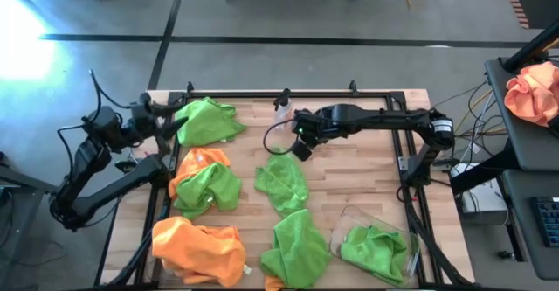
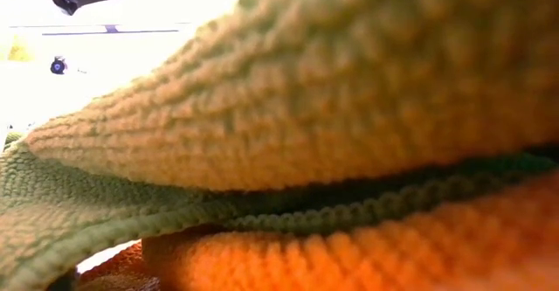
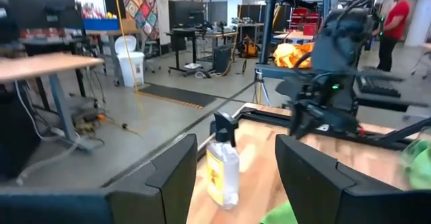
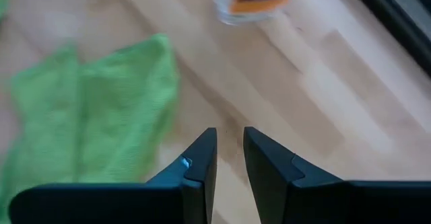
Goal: Sort microfiber towel by color & place in baskets
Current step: Put the green microfiber cloth into the right transparent bin
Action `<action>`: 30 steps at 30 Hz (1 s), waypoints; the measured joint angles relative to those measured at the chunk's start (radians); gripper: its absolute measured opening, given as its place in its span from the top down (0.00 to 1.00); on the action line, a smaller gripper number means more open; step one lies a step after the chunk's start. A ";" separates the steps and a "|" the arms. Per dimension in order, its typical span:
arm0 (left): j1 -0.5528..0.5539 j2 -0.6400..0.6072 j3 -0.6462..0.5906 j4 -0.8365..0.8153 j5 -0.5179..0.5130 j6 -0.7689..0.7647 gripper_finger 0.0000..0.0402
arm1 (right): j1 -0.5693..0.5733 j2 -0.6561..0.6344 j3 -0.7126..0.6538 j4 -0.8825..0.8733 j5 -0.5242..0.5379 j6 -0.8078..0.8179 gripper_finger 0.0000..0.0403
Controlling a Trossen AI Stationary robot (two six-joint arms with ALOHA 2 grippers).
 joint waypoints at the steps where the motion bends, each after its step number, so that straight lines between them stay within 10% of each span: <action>1: 0.000 0.007 0.000 0.011 -0.001 0.017 0.54 | 0.013 0.000 0.000 0.012 -0.001 0.005 0.83; 30: 0.000 0.183 0.000 0.172 -0.091 0.250 0.54 | 0.132 0.160 -0.018 0.117 -0.174 0.221 0.83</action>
